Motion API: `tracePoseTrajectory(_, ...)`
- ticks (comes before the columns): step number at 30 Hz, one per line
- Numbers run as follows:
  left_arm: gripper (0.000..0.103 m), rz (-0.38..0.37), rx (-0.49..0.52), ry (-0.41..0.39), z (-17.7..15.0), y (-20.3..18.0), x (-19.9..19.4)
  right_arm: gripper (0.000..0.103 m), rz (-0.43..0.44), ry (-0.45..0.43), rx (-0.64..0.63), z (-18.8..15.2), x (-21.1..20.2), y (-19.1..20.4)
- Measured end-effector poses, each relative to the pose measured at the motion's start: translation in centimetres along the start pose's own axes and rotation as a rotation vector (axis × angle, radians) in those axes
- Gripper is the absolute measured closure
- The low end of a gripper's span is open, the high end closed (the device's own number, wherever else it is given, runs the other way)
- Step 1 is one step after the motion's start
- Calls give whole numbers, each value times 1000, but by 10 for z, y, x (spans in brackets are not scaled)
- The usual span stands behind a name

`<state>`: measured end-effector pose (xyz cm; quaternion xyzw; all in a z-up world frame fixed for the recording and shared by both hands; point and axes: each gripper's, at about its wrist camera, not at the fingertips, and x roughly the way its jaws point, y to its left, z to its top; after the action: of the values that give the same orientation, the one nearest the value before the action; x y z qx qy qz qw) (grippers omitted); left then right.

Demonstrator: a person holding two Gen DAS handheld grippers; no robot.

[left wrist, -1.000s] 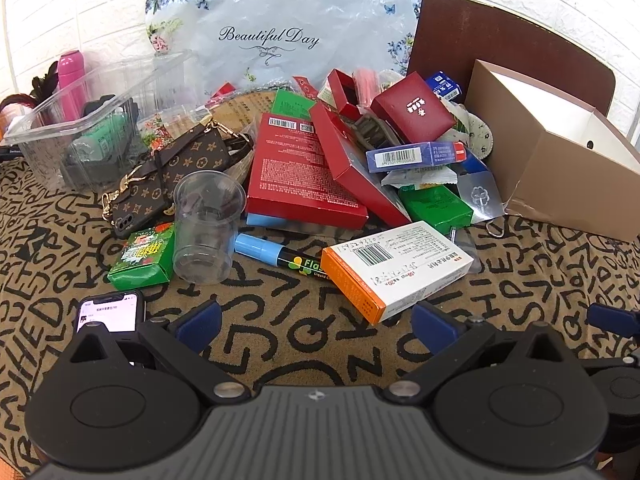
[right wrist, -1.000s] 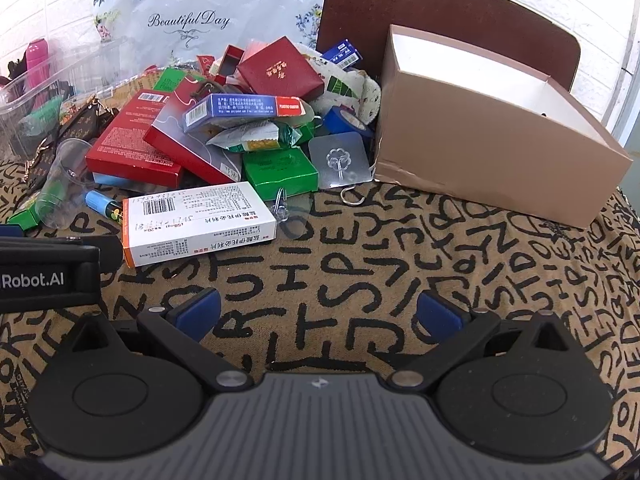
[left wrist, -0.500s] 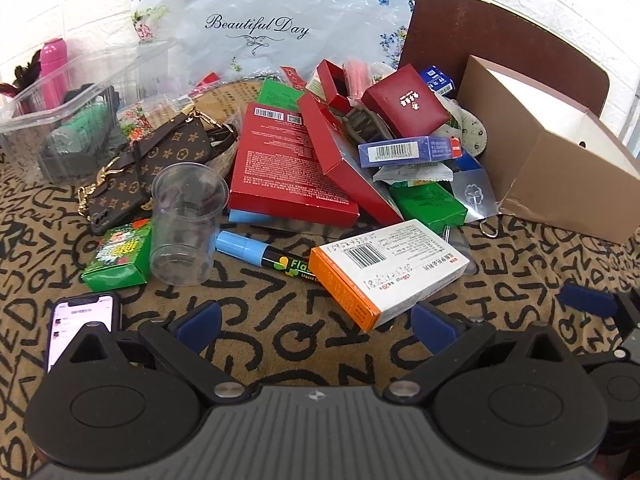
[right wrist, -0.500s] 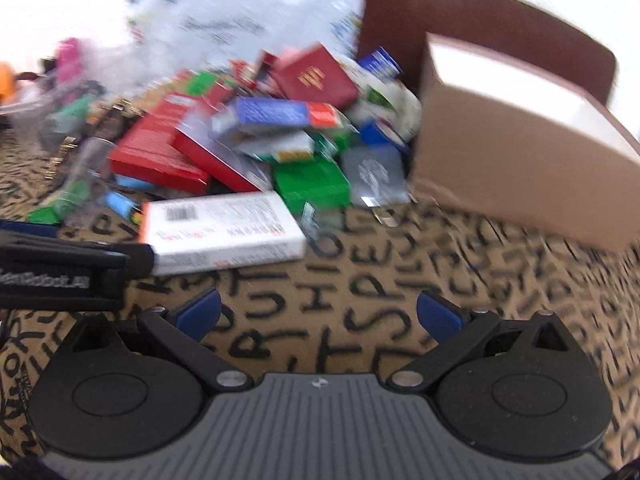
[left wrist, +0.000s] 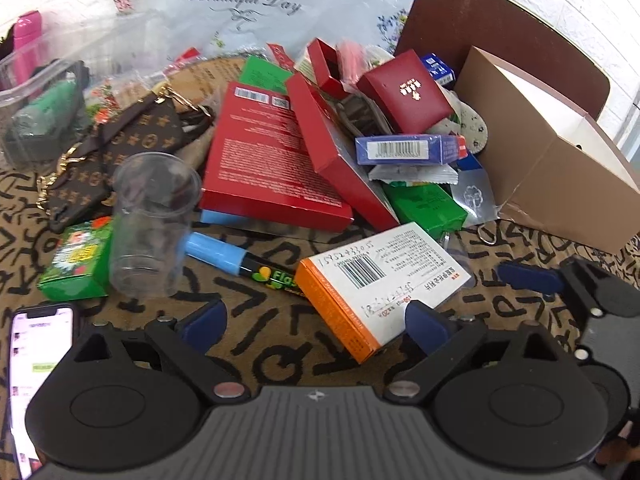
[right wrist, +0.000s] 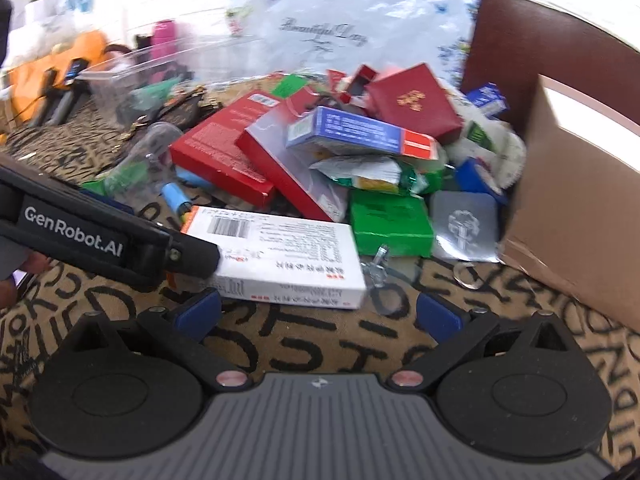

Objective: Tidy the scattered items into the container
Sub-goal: 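Grasp the white-and-orange medicine box with the left gripper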

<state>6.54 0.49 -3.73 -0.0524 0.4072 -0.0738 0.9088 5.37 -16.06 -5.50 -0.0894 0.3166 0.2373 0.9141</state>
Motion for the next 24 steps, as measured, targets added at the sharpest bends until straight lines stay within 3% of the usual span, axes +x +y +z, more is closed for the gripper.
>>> tracePoseTrajectory(5,10,-35,-14,25,3,2,9,2,95,-3,-82,2,11,-6)
tracePoseTrajectory(8,18,-78,-28,36,6,4,12,3,148,-4,-110,3,17,-10)
tracePoseTrajectory(9,22,-92,-31,38,7,5,13,5,164,0,-112,4,19,-11)
tracePoseTrajectory(11,27,-119,-35,36,8,5,16,20,212,8,-115,4,20,-11)
tracePoseTrajectory(12,29,-132,-41,35,8,6,17,21,224,10,-116,4,21,-11)
tracePoseTrajectory(18,34,-162,-57,33,9,2,23,24,229,6,-104,4,18,-12)
tracePoseTrajectory(24,47,-189,-74,-3,5,7,16,34,182,13,-93,2,17,-11)
